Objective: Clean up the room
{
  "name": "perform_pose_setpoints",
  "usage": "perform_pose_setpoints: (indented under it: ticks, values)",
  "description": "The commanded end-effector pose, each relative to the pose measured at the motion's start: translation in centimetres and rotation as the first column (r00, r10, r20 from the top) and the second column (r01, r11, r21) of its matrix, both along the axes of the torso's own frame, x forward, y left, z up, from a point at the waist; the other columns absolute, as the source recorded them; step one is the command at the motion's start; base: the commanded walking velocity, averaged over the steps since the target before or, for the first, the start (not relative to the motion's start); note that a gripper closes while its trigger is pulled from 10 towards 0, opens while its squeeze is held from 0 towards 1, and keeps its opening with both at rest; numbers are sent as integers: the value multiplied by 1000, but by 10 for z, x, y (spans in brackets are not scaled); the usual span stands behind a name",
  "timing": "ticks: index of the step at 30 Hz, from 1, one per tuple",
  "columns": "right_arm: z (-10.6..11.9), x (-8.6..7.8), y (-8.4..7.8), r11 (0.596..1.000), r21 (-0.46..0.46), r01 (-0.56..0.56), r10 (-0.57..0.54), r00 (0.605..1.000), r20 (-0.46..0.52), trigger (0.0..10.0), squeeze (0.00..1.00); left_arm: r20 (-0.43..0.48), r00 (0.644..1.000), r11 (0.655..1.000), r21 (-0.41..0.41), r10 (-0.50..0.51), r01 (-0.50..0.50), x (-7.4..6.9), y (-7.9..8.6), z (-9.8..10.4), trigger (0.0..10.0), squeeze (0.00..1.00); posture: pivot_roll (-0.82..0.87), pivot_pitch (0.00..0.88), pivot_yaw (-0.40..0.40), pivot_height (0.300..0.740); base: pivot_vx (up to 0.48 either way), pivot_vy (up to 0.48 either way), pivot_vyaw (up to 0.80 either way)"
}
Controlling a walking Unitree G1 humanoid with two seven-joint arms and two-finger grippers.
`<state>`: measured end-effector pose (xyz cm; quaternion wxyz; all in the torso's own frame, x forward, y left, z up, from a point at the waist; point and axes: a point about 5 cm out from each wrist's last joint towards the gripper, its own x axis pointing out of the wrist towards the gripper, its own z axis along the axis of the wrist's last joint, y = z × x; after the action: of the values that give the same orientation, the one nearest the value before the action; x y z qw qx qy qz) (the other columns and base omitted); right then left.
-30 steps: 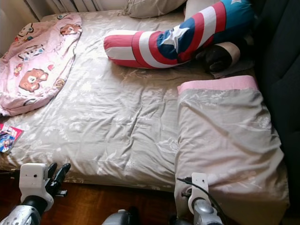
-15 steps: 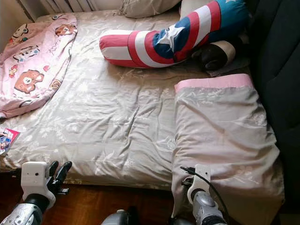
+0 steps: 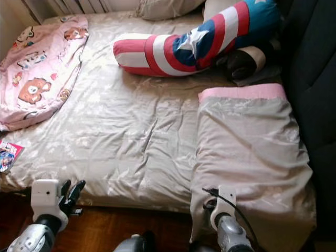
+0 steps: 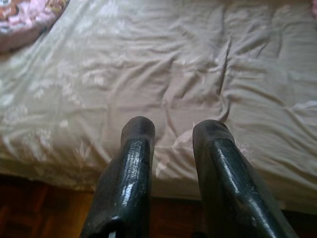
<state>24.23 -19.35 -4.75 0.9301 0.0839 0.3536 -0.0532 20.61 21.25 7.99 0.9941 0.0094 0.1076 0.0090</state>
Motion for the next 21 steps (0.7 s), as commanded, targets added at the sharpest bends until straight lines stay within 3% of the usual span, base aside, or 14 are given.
perform_pose_setpoints:
  ticks: [1,6,9,21]
  values:
    - [4,1,-14,998,-39,44,-42,998,40,10000,0,-57,998,1000,12,24,-23,-3,5,-16,10000,0,182,147,82,740,0,0,0]
    - [4,-12,-43,987,-110,115,-111,993,46,10000,0,-89,994,998,-18,56,-58,8,7,-37,10000,0,145,70,61,740,0,0,0]
    - [4,-15,-49,987,-116,111,-106,993,52,10000,0,-105,993,998,-28,59,-63,14,6,-48,10000,0,124,19,49,740,0,0,0]
    - [8,-5,-32,992,-113,54,-41,993,110,10000,0,-183,977,988,-83,113,-130,33,7,-84,10000,0,56,0,52,740,0,0,0]
